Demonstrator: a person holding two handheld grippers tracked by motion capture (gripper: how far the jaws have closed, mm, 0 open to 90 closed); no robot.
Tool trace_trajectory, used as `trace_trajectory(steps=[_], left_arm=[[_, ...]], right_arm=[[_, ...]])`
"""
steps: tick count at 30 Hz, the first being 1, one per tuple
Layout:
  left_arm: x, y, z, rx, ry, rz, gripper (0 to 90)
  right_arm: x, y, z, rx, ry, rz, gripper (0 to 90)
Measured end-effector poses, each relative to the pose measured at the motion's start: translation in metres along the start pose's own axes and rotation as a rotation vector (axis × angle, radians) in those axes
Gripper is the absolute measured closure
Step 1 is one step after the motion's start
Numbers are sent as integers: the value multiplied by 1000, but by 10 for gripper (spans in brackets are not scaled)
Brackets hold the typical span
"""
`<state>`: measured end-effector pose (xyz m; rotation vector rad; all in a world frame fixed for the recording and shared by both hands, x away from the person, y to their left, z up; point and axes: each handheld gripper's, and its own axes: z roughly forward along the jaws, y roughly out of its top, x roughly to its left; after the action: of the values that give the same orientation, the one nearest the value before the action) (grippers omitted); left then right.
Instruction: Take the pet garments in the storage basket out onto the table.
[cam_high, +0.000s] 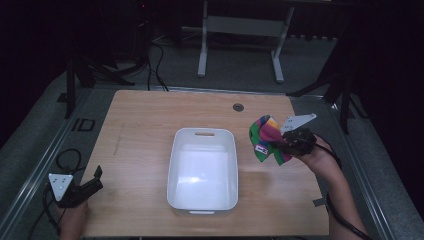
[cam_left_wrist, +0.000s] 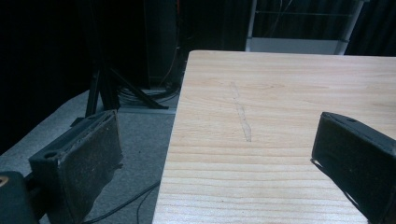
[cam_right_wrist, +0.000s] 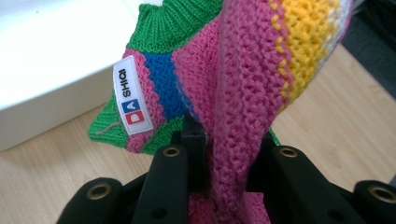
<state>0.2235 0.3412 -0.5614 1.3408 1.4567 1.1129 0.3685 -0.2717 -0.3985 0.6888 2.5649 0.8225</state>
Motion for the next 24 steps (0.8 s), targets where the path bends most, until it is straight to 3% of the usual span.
trace_trajectory(steps=[10, 16, 24], left_arm=[[1, 0, 0, -3, -4, -7, 22], [1, 0, 0, -4, -6, -6, 22], [0, 0, 0, -3, -8, -1, 22]], right_arm=[[1, -26, 43, -16, -13, 84, 757], [-3, -43, 72, 31, -19, 137, 757], [-4, -60, 98, 81, -24, 187, 755]])
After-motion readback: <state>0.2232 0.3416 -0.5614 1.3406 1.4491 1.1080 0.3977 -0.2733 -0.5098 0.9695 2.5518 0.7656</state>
